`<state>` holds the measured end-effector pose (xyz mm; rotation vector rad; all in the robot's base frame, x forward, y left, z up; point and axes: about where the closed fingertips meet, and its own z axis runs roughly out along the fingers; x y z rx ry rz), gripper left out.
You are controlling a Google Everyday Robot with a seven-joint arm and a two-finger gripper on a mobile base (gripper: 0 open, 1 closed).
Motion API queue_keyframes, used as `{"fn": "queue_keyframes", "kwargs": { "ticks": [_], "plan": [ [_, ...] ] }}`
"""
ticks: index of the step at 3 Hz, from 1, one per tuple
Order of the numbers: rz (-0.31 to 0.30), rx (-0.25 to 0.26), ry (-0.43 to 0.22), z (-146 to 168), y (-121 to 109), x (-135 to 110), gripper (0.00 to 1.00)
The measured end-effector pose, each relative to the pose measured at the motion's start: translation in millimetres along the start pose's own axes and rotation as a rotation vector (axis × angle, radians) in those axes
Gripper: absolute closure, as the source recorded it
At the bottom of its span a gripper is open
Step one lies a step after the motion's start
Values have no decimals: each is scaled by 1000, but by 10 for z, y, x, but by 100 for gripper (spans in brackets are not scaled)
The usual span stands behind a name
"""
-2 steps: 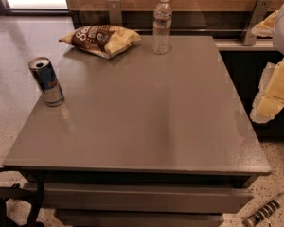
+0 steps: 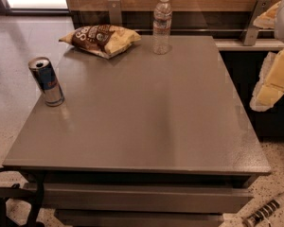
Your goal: Move water bottle near redbull can
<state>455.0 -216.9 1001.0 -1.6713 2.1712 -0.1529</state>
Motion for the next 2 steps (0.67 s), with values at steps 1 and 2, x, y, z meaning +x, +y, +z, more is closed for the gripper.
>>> {"fn": "queue_keyframes", "kwargs": {
  "ticks": [1,2],
  "plan": [
    [103,70,-132,78,-571,23,0],
    [187,121,-309,273,-852,-38,0]
  ]
}}
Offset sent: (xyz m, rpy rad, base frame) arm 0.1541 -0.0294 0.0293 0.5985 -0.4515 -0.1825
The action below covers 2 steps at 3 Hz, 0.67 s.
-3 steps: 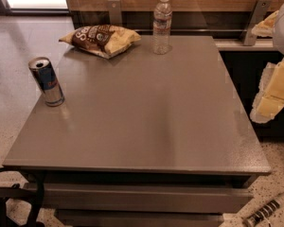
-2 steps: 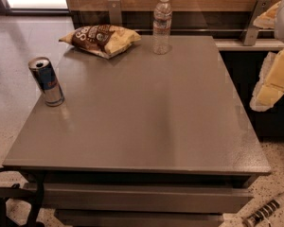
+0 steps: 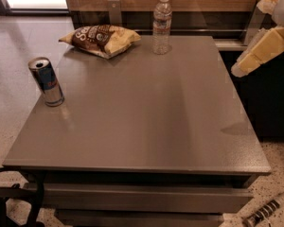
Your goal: Move water bottle near redbull can
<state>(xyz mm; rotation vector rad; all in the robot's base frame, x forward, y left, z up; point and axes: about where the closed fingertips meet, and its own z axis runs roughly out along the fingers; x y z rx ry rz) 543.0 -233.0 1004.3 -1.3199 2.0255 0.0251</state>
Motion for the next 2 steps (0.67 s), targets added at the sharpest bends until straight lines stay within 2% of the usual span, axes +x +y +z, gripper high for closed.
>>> {"fn": "queue_keyframes", "kwargs": {
  "ticks": [1,2],
  "plan": [
    [36,52,-208,243,-308,-179,0],
    [45,105,-403,512,-616,-461,0]
  ]
}}
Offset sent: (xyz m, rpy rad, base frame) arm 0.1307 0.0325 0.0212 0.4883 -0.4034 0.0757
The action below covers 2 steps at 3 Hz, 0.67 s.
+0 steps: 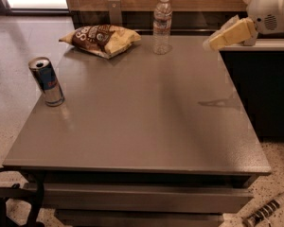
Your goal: Move water bottle near redbull can
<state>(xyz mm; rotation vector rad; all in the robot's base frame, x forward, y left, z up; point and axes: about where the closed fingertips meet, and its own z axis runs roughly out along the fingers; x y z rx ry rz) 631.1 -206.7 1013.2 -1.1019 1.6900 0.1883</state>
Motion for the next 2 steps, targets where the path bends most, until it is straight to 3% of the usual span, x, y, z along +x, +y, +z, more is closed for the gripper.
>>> {"fn": "queue_keyframes", "kwargs": {
  "ticks": [2],
  "plan": [
    [34,30,-18,62,-53,19,0]
  ]
}}
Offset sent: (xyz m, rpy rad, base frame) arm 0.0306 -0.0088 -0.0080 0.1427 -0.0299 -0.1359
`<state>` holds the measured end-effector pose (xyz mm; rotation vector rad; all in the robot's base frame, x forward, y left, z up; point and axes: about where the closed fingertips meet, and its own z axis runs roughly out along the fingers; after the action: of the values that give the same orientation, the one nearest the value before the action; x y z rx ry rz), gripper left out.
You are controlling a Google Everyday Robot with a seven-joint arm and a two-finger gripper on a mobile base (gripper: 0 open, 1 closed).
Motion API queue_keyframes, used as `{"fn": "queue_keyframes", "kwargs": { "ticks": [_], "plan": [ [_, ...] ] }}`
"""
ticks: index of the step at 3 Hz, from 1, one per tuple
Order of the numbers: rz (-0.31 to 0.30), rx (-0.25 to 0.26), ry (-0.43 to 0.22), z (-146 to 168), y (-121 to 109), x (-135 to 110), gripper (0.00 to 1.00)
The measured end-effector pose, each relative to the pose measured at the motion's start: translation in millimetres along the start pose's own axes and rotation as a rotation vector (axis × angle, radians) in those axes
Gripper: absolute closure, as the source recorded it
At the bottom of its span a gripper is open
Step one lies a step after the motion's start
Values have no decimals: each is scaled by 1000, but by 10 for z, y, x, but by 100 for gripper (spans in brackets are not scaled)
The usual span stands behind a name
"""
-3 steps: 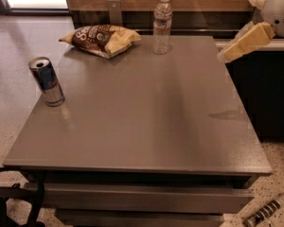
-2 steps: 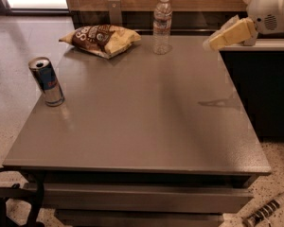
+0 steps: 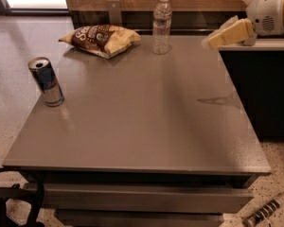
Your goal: Move water bottle near redbull can
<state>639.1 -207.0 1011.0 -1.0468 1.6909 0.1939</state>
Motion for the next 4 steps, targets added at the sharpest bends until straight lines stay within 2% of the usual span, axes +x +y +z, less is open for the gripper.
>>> {"fn": "queue_keyframes", "kwargs": {
  "ticks": [1,2,3,4],
  "plan": [
    [91,77,-80,228,-193,75,0],
    [140,118,-149,468,-356,76,0],
    [174,125,-215,771,-511,46,0],
    [201,87,-267,1109,-582,-6,0]
  ]
}}
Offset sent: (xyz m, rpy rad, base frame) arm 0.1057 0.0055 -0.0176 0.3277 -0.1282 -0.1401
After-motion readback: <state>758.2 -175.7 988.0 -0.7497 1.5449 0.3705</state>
